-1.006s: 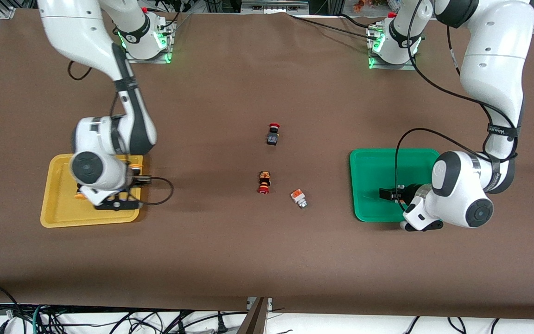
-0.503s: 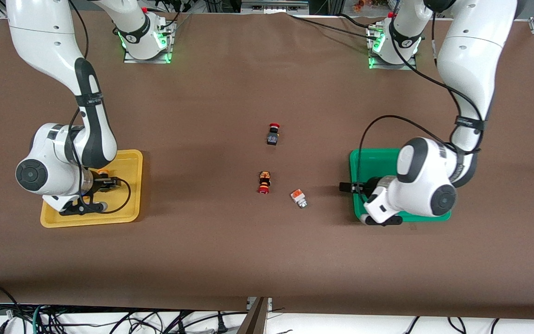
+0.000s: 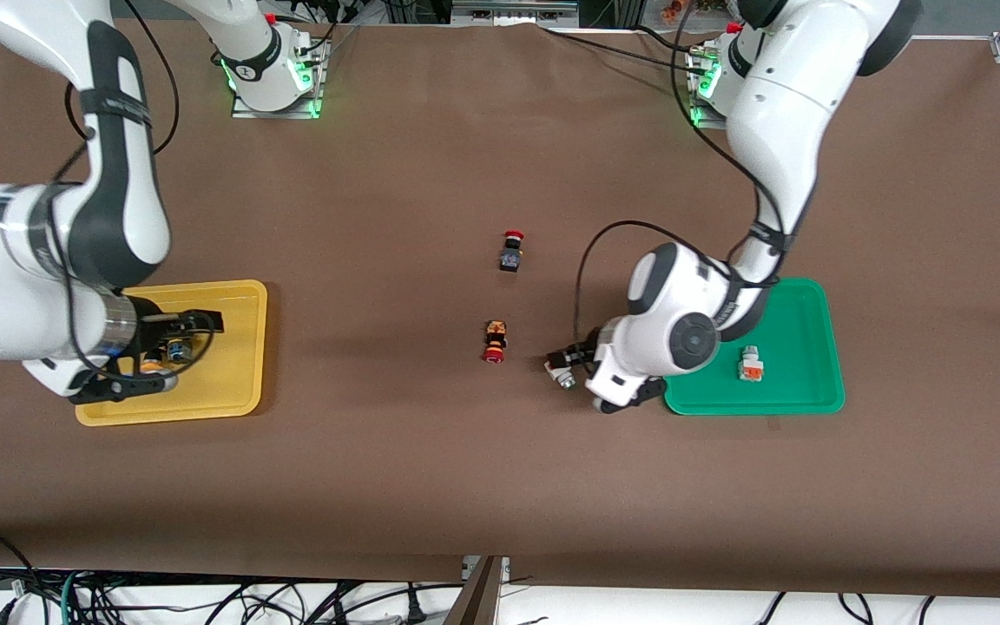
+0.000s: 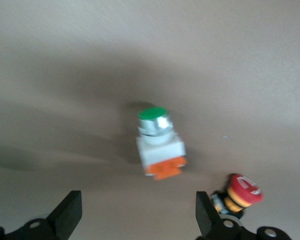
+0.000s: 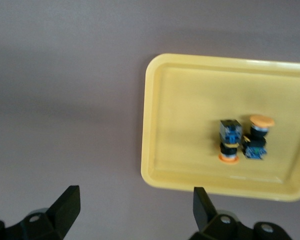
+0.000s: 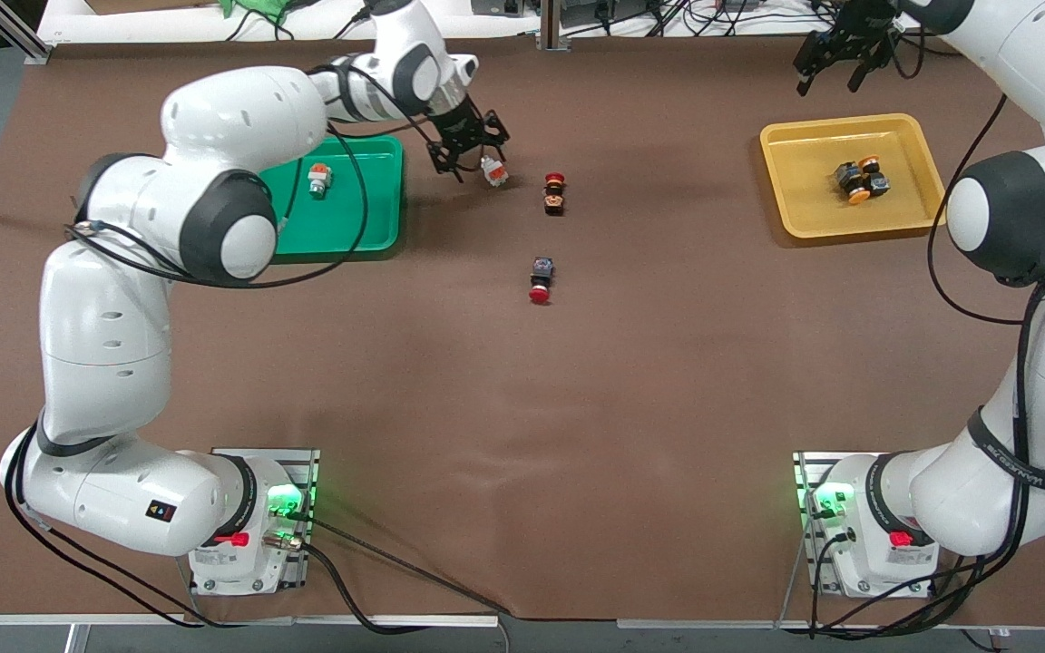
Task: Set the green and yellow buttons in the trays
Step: 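Retract the right arm while the left gripper grasps a green-capped button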
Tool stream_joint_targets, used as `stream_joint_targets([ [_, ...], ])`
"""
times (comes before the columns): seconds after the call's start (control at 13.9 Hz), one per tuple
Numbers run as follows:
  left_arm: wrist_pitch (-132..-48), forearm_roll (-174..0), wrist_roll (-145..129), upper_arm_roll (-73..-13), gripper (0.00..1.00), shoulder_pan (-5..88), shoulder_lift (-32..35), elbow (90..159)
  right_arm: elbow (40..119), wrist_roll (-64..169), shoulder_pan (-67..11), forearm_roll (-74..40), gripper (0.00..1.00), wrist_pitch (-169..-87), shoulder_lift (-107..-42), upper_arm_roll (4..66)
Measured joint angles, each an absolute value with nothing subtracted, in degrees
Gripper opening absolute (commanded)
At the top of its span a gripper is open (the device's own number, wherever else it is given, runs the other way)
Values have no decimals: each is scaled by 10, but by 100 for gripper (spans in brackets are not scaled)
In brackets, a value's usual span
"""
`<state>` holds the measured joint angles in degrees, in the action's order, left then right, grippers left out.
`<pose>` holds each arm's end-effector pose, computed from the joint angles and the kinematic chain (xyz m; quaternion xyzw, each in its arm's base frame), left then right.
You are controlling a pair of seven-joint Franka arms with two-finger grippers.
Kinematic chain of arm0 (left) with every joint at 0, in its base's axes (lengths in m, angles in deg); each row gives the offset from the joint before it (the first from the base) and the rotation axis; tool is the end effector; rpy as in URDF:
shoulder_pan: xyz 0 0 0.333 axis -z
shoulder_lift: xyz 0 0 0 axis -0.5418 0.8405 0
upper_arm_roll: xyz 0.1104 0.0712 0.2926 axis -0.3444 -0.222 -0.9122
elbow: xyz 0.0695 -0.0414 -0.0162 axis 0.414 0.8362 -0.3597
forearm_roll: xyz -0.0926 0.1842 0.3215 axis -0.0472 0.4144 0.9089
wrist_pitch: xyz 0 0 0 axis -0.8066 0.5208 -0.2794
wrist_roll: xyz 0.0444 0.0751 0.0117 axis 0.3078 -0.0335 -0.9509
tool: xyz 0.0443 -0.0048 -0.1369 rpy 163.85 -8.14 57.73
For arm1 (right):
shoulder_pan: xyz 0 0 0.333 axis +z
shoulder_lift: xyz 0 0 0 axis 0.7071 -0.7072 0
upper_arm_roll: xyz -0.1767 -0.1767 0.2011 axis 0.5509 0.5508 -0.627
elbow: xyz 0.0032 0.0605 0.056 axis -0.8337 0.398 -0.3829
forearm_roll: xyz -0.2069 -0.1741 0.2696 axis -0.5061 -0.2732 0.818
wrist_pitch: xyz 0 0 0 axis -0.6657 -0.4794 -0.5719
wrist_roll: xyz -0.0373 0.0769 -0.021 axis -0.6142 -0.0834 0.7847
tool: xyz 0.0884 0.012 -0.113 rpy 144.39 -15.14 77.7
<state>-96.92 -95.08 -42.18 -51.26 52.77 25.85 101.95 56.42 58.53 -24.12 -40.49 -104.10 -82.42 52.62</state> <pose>0.6348 -0.3627 0.1823 0.9616 0.2000 -0.1261 0.1394 0.6614 0.0553 0.3901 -0.9905 -0.0719 0.1143 0.0276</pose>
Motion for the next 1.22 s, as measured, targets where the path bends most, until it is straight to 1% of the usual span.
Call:
stream_joint_targets([
  [0.07, -983, -951, -443, -515, 95, 540, 268, 1013, 549, 584, -242, -405, 100, -1021, -823, 532],
  [0.22, -995, -950, -454, -518, 92, 549, 281, 1006, 526, 554, -245, -424, 100, -1002, -812, 529],
  [0.29, -997, -947, -454, -520, 92, 549, 286, 1004, 520, 534, -249, -449, 100, -993, -797, 512],
  [0.36, -999, -942, -454, -522, 87, 549, 289, 1002, 520, 511, -258, -480, 100, -985, -776, 483],
  [0.43, -1001, -937, -454, -522, 73, 549, 290, 1001, 525, 484, -272, -506, 100, -977, -752, 447],
  [0.5, -1002, -932, -454, -522, 56, 549, 291, 1001, 535, 459, -290, -521, 100, -974, -726, 412],
  [0.57, -1002, -927, -454, -522, 38, 549, 291, 1001, 553, 442, -310, -529, 100, -974, -697, 382],
  [0.65, -1002, -921, -453, -522, 24, 550, 291, 1001, 574, 436, -328, -531, 100, -975, -668, 363],
  [0.72, -1002, -917, -452, -522, 11, 551, 292, 1001, 598, 436, -341, -531, 100, -981, -639, 353],
  [0.79, -1002, -914, -452, -522, 2, 551, 292, 1001, 620, 436, -348, -531, 100, -990, -613, 350],
  [0.86, -1002, -911, -451, -523, 0, 552, 292, 1001, 639, 436, -356, -531, 100, -1000, -589, 348],
  [1.01, -1002, -908, -451, -523, 0, 553, 292, 1000, 661, 436, -372, -531, 100, -1004, -551, 346],
  [1.22, -1003, -906, -450, -524, 0, 553, 292, 998, 679, 439, -398, -531, 100, -1003, -523, 344],
])
